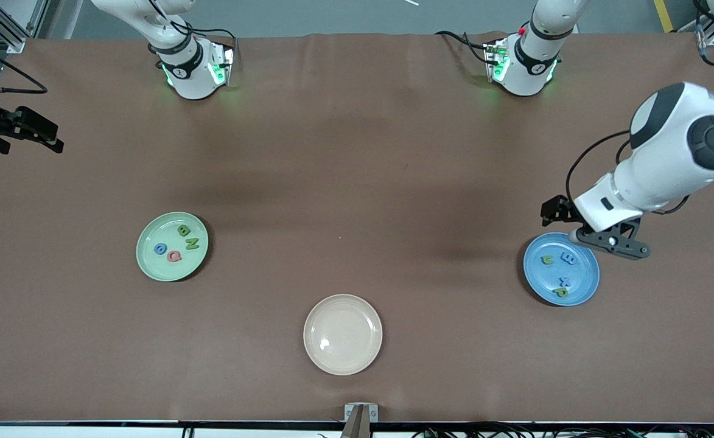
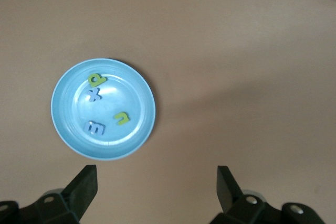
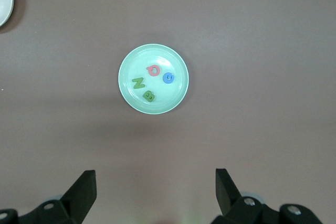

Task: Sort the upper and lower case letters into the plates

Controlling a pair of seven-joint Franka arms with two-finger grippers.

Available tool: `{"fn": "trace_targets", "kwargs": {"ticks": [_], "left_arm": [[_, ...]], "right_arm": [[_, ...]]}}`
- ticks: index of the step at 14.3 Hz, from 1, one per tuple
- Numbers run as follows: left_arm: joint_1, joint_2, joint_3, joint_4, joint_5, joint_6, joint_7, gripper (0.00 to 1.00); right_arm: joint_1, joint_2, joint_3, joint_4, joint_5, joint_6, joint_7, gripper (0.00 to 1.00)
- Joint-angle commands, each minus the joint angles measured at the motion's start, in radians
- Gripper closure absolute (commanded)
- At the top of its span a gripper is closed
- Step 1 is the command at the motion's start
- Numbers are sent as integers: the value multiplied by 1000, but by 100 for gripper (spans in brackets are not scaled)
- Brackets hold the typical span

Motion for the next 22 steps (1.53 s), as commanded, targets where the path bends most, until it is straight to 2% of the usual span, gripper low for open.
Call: {"fn": "trace_targets", "kwargs": {"ticks": [1, 3, 5, 7, 10, 13, 16, 22], "left_arm": [[1, -247, 113, -16, -183, -2, 136, 0], [1, -296, 147, -5, -200, -18, 142, 0], [1, -344, 153, 73, -229, -113, 141, 0], [1, -344, 178, 178, -268, -220, 139, 0], [4, -335, 248, 271, -328, -273, 129, 0], [4, -330, 264, 288, -309, -276, 122, 0], [-1, -333, 244, 288, -191, -281, 124, 0], [1, -333, 236, 305, -252, -310, 141, 0]], "right_arm": [[0, 6, 2, 9, 5, -18, -2, 0], [0, 6, 2, 7, 9, -19, -2, 0], [-1, 6, 2, 7, 11, -19, -2, 0], [-1, 6, 2, 6, 11, -19, -2, 0], [-4, 3, 2, 3, 38, -15, 1, 0], [-6, 2, 1, 1, 49, -12, -1, 0], [-4, 0, 1, 0, 46, -6, -2, 0], [-1, 0, 1, -2, 39, -1, -2, 0]]}}
